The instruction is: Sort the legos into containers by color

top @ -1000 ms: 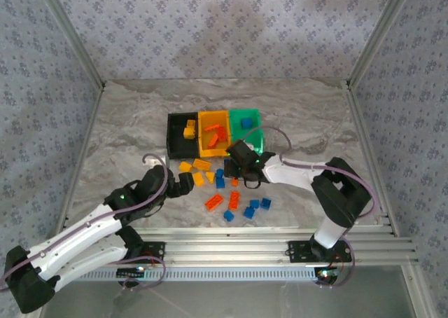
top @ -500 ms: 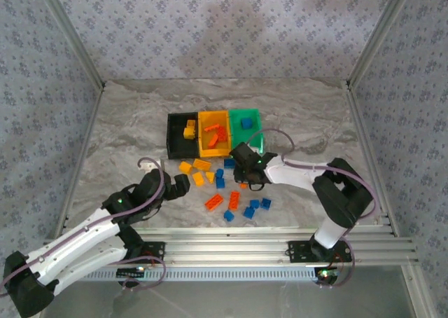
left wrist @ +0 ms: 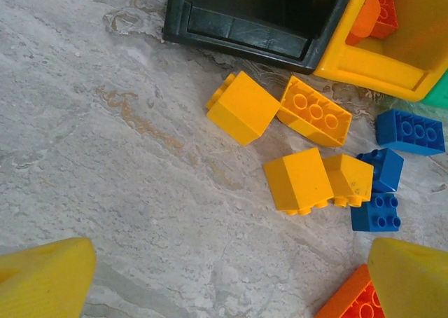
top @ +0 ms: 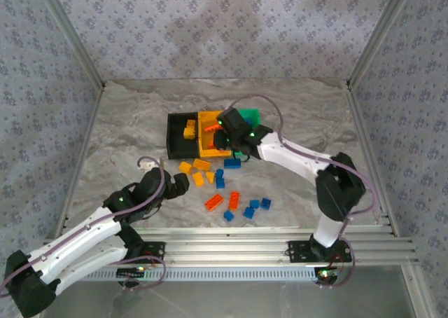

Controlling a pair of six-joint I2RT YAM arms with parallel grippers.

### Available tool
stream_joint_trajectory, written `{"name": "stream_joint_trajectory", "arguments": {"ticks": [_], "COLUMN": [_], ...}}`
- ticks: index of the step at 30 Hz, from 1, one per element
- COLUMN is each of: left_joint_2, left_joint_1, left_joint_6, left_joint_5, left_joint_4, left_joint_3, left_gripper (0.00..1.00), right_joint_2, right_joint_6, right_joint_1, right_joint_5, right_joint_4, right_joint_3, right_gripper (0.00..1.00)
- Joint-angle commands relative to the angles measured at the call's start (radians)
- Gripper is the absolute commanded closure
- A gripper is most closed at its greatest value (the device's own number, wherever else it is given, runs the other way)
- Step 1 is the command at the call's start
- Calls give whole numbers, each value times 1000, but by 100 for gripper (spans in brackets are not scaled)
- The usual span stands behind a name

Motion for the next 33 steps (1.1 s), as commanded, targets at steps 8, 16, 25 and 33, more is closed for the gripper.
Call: {"name": "stream_joint_trajectory", "arguments": {"ticks": [8,16,25,33], "left_joint_2": [-10,-6,140,470], "left_joint_1": [17,34,32,-14], "left_joint_6": [19,38,120,178], "left_joint_5": [53,76,160,172], "left_joint_4": [-16,-22,43,174], "left_joint_3": [29,35,89,172], "left_gripper": [1,1,0,12], "right_joint_2": [326,267,-62,-317], "right_joint_6": [-72,-76,-5,53], "right_joint_1": [-43,-46,-8,-7], "right_joint_5": [85,87,105,106], "right_joint_4": [-79,-14,127,172], "right_joint_3": [334,336,-36,-384], "right_gripper": [70,33,27,27]}}
